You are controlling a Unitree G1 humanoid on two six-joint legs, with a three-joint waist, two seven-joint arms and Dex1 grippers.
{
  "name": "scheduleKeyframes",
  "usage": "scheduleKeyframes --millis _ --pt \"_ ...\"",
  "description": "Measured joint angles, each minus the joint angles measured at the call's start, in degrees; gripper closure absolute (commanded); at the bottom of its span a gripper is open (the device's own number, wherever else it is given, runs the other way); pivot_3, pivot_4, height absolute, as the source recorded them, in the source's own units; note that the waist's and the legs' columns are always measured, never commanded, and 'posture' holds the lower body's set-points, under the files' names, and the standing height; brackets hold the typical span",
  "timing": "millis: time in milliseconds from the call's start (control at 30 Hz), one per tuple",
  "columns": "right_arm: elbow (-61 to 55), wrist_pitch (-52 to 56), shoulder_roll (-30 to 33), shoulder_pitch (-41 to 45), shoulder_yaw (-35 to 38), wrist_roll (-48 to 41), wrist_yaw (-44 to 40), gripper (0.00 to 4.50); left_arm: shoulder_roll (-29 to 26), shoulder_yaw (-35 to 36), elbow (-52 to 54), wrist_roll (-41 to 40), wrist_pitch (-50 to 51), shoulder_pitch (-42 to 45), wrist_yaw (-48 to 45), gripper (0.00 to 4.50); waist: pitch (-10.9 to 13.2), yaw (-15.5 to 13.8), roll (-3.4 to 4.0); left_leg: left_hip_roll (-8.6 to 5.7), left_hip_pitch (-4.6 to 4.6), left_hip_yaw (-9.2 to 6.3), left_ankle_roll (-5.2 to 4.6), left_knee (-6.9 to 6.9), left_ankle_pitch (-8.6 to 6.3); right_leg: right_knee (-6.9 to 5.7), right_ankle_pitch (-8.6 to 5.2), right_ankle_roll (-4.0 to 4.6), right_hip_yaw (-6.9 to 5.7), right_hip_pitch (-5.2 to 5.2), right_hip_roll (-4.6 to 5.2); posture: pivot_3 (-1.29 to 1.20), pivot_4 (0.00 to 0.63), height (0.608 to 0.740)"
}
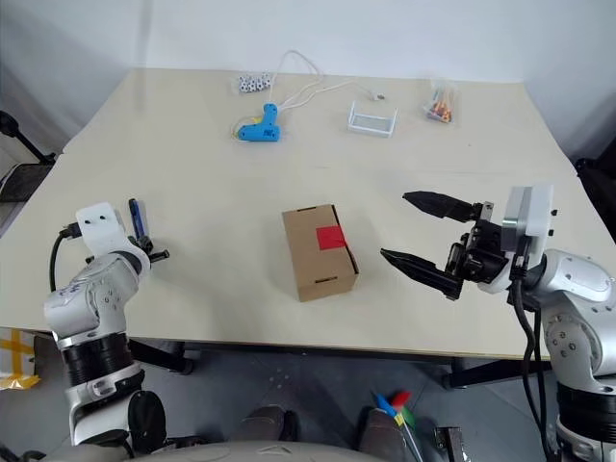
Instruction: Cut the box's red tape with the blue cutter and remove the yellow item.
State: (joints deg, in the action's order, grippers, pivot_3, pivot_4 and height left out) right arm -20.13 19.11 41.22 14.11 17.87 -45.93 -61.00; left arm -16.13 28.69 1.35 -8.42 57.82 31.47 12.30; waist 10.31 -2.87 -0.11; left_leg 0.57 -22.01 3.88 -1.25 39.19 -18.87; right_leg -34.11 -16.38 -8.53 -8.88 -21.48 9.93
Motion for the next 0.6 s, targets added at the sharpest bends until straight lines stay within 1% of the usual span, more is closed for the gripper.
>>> scheduleKeyframes --millis 67,133,200,367,500,567,600 --pt "0.0 0.0 -0.3 0.0 -0.1 0.0 0.1 0.0 -0.4 0.0 -2.5 0.0 -1.2 1.4 0.1 3.4 0.0 0.0 0.0 0.0 0.01 0.0 0.02 0.0 0.05 -0.02 0.0 0.02 0.01 0.0 -0.01 0.0 0.15 0.74" --pt "-0.1 0.0 -0.6 -0.1 -0.1 0.0 0.3 0.0 -0.6 0.0 -3.8 0.1 -1.9 1.9 0.3 3.81 0.0 0.0 0.01 0.0 0.01 0.01 0.02 0.0 0.06 -0.03 0.01 0.04 0.04 0.0 -0.01 0.0 0.15 0.74" --pt "-0.1 -0.1 -0.6 -0.4 -0.1 0.0 0.4 0.0 -0.6 0.0 -3.9 0.1 -2.1 2.0 0.6 4.06 0.0 0.0 0.0 0.0 0.02 0.0 0.02 0.0 0.06 -0.05 0.02 0.04 0.04 0.0 -0.01 0.0 0.15 0.74" --pt "-0.2 -0.2 -0.6 -1.8 -0.1 0.0 0.4 0.0 1.0 0.0 -2.0 0.5 -1.9 1.3 2.5 4.06 0.0 0.1 0.0 0.0 0.02 0.0 0.02 -0.01 0.06 -0.05 0.02 0.04 0.06 -0.01 0.0 0.0 0.15 0.74" --pt "-0.2 -0.2 -0.6 -2.2 -0.1 0.0 0.4 0.0 1.4 -0.1 -1.6 0.5 -2.3 1.0 2.1 4.06 0.0 0.1 0.01 0.0 0.02 0.01 0.02 -0.01 0.06 -0.04 0.02 0.04 0.06 -0.01 -0.01 0.0 0.15 0.74" --pt "-0.2 -0.3 -0.6 -2.5 0.1 0.0 0.4 0.0 1.1 -0.2 -1.9 -0.2 -4.0 0.5 -0.6 4.06 0.0 0.0 0.0 0.0 0.01 0.01 0.02 -0.01 0.06 -0.04 0.02 0.04 0.05 -0.01 -0.01 0.0 0.15 0.74" --pt "-0.3 -0.2 -0.5 -2.7 0.1 -0.1 0.3 0.0 -0.2 -0.2 -2.6 -2.0 -4.8 0.3 -4.5 4.06 0.0 -0.2 -0.01 0.0 -0.02 0.01 0.02 -0.01 0.06 -0.03 0.02 0.04 0.02 -0.02 -0.01 0.0 0.15 0.74"
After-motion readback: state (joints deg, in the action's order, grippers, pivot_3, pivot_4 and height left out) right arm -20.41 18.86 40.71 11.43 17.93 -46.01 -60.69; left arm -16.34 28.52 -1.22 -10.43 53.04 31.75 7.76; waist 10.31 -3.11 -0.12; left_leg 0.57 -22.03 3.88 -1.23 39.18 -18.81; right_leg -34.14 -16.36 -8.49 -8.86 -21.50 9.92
